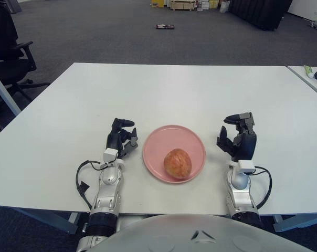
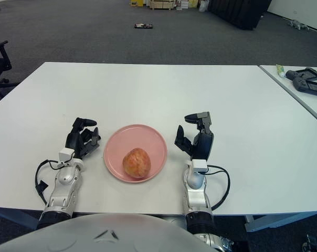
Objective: Put the apple into the plate.
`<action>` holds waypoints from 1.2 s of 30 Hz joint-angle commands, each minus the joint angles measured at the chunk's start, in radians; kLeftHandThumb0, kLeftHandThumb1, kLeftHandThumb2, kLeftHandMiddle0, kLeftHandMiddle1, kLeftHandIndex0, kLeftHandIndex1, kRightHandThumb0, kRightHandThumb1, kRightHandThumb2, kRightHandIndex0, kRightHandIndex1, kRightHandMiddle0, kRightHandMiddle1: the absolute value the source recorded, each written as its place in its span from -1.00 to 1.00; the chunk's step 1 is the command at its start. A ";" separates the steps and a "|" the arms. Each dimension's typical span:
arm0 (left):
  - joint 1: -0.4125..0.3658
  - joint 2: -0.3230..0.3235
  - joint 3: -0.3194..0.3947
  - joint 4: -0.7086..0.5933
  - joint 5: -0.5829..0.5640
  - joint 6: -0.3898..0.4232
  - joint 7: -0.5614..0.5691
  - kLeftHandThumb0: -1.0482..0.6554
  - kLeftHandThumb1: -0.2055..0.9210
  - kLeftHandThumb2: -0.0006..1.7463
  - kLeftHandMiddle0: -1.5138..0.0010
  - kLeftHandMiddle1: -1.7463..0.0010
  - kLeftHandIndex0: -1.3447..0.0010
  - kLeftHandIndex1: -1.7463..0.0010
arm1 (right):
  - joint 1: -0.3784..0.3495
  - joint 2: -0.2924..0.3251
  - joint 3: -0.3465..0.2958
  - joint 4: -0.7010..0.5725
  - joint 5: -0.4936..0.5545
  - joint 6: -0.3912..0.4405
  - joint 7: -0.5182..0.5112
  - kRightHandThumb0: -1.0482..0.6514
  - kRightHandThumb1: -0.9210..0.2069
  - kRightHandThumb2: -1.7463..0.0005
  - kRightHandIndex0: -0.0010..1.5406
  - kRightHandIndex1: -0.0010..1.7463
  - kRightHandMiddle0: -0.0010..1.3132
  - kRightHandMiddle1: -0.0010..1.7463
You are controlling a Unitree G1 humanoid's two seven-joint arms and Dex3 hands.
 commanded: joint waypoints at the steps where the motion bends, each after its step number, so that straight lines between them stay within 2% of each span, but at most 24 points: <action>1: 0.004 0.001 0.002 0.008 -0.001 0.019 0.000 -0.22 0.57 -0.02 0.24 -0.97 0.50 -1.00 | -0.007 0.001 0.001 0.006 0.033 0.047 0.026 -0.23 -0.50 -0.05 0.21 1.00 -0.43 1.00; 3: 0.003 0.001 0.002 0.007 -0.002 0.019 0.000 -0.22 0.57 -0.02 0.24 -0.97 0.49 -1.00 | -0.001 0.003 0.006 -0.007 0.065 0.083 0.054 -0.23 -0.49 -0.05 0.21 1.00 -0.43 1.00; 5: 0.004 0.001 0.001 0.007 -0.002 0.018 -0.001 -0.22 0.57 -0.01 0.24 -0.97 0.49 -1.00 | 0.012 0.007 0.015 -0.039 0.124 0.159 0.105 -0.23 -0.48 -0.07 0.22 1.00 -0.42 1.00; 10: 0.005 0.001 0.001 0.005 -0.011 0.017 -0.010 -0.22 0.55 0.00 0.25 -0.97 0.48 -1.00 | 0.058 0.009 0.029 -0.169 0.327 0.426 0.252 -0.24 -0.41 -0.12 0.28 1.00 -0.38 1.00; 13: 0.005 0.001 0.003 0.004 -0.018 0.016 -0.014 -0.22 0.55 0.01 0.25 -0.97 0.48 -1.00 | 0.080 0.005 0.027 -0.236 0.391 0.542 0.292 -0.25 -0.38 -0.14 0.32 1.00 -0.36 1.00; 23: 0.004 0.004 0.004 0.003 -0.013 0.020 -0.010 -0.22 0.57 -0.01 0.26 -0.97 0.49 -1.00 | 0.123 0.001 0.017 -0.377 0.443 0.771 0.319 -0.25 -0.36 -0.16 0.34 1.00 -0.35 1.00; 28: 0.004 0.006 0.004 0.001 -0.010 0.022 -0.009 -0.21 0.60 -0.04 0.26 -0.96 0.51 -1.00 | 0.135 0.004 0.017 -0.412 0.460 0.831 0.337 -0.24 -0.39 -0.14 0.32 1.00 -0.37 1.00; 33: 0.004 0.006 0.004 0.000 -0.009 0.021 -0.010 -0.21 0.61 -0.05 0.24 -0.97 0.52 -1.00 | 0.136 0.003 0.008 -0.424 0.515 0.897 0.382 -0.24 -0.38 -0.14 0.30 1.00 -0.37 1.00; 36: 0.004 0.006 0.003 -0.002 -0.007 0.024 -0.009 -0.21 0.61 -0.05 0.23 -0.97 0.51 -1.00 | 0.136 0.006 -0.011 -0.447 0.600 0.991 0.410 -0.24 -0.38 -0.15 0.29 1.00 -0.36 1.00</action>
